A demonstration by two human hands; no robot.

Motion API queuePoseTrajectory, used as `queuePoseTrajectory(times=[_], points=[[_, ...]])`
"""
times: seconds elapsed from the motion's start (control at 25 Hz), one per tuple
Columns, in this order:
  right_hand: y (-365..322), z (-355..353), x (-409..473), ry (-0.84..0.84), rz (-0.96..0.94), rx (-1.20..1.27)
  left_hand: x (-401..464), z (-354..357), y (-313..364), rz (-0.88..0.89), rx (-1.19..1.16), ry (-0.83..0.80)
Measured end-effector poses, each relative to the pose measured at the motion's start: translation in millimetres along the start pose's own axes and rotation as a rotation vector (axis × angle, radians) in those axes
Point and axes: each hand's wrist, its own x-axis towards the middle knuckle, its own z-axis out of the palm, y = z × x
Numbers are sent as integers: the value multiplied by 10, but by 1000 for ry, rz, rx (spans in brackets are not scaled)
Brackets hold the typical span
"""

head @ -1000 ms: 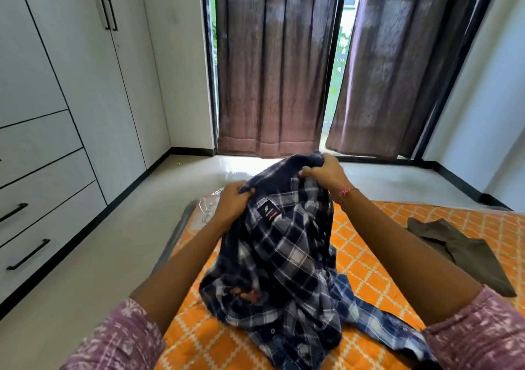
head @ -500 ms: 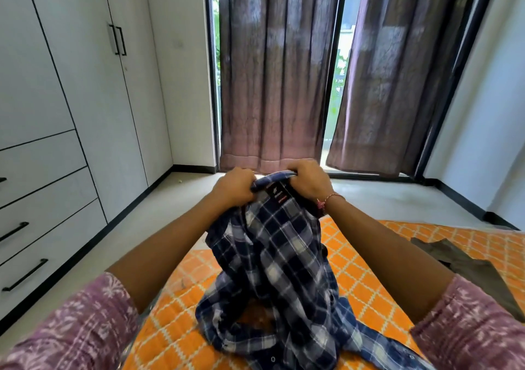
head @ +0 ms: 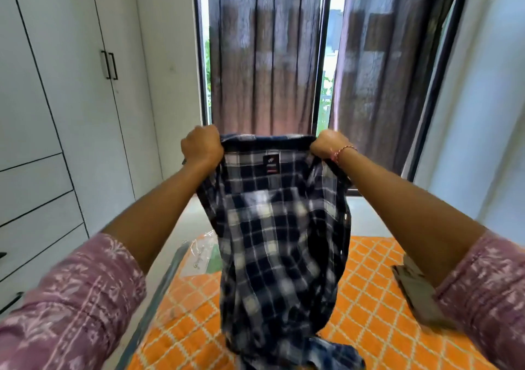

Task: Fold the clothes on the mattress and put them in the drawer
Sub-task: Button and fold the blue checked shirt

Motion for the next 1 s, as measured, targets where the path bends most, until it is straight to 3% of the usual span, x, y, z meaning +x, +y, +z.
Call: queuePoseTrajectory(times=[0.12, 0.24, 0.36, 0.4, 0.48, 0.56, 0.64, 0.76, 0.84, 0.92, 1.0], points=[[-175, -201, 140, 246, 38, 180, 204, -265, 288, 23, -67, 140], [-203, -196, 86, 79, 39, -54, 185, -336, 388, 26, 15, -47], [-123, -98, -30, 239, -19, -65, 188, -350, 280, -25, -38, -139], [-110, -75, -45, 163, -60, -56, 139, -368, 298, -18, -98, -292], [-52, -25, -91, -190, -66, 59, -8, -341, 325, 16, -131, -663], [110, 37, -235, -524, 38, 262, -143, -261, 211, 7, -180, -814], [336, 122, -404, -722, 119, 480, -248, -171, 15, -52, -281, -872], [655, 258, -562, -982, 80, 788, -434, -22, -246, -152, -418, -1003], [803, 328, -636, -1111, 76, 956, -564, 79, -373, -203, -561, -984], [889, 467, -713, -1121, 68, 968, -665, 197, -468, -218, -663, -916], [896, 631, -788, -1048, 50, 794, -778, 311, -538, -215, -699, -883]])
